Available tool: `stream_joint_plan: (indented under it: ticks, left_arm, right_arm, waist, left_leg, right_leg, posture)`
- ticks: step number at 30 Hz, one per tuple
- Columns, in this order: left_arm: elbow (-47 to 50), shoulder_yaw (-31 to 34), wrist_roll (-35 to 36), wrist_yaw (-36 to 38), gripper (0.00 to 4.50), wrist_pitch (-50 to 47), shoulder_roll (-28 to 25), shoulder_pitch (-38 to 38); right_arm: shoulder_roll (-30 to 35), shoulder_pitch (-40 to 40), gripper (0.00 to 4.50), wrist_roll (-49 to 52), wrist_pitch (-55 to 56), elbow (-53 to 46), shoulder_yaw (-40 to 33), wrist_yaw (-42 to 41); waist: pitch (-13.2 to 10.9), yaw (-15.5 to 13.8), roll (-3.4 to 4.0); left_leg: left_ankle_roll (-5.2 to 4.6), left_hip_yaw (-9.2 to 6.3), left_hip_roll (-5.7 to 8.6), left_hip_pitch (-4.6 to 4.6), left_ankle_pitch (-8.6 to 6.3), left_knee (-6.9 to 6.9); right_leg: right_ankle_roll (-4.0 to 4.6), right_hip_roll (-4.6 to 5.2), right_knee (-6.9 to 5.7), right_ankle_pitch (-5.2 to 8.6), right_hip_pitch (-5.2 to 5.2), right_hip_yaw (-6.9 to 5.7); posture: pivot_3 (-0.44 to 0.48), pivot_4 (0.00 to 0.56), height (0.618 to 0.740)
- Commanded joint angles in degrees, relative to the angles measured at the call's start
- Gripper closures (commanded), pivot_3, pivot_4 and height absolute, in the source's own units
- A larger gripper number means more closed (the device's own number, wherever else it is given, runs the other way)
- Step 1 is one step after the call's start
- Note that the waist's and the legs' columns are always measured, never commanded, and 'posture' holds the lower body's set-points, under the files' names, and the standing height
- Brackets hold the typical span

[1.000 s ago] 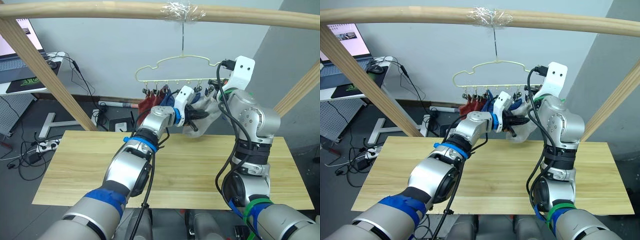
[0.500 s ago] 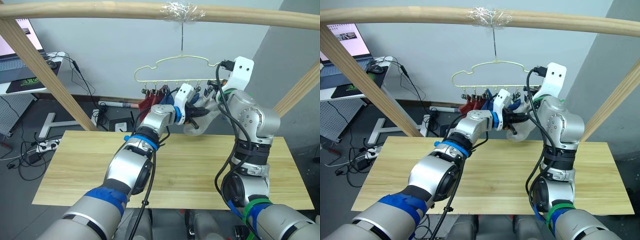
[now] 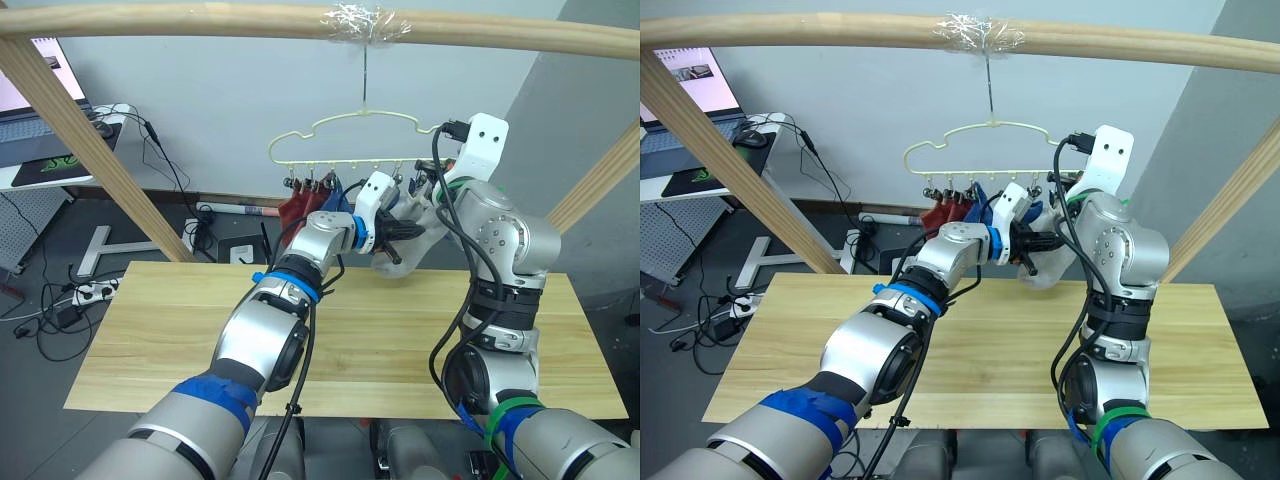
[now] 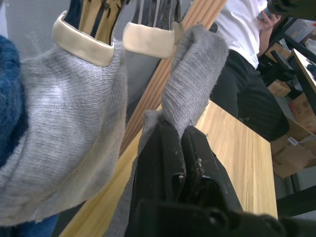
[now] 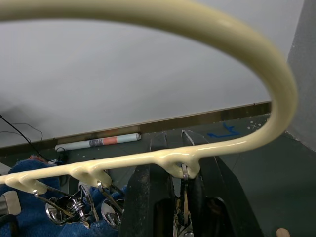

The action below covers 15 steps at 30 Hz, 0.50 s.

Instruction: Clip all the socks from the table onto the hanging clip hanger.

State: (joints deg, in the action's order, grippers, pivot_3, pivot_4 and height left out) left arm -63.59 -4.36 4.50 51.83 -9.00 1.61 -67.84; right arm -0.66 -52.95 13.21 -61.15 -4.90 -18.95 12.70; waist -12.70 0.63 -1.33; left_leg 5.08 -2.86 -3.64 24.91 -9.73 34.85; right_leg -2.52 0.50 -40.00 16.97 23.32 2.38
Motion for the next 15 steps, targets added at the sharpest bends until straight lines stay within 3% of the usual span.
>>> stream_joint_plan:
  ticks: [1,15]
  left_arm:
    - [0.74,0.4,-0.06,-0.09,4.46,0.01,0.4,-0.73]
    - [-0.13,2.11,0.46,-2.79,4.46,-0.3,-0.69,-1.31]
  right_arm:
    - [-0.2,-1.67,4.45,1.29,0.77,-4.3,-0.07,0.08]
    - [-0.12,-1.39,4.45,1.31,0.74,-4.34,-0.15,-0.01]
  waist:
    - [0.0,0.03,0.0]
    - [0.0,0.46,0.0]
  left_leg:
    - [0.0,0.0,0.0,0.0,0.0,0.0]
    - [0.0,0.0,0.0,0.0,0.0,0.0]
  right_leg:
    - [0.0,0.0,0.0,0.0,0.0,0.0]
    - [0.0,0.0,0.0,0.0,0.0,0.0]
  posture:
    - [0.045,0.157,0.74]
    - [0.05,0.163,0.74]
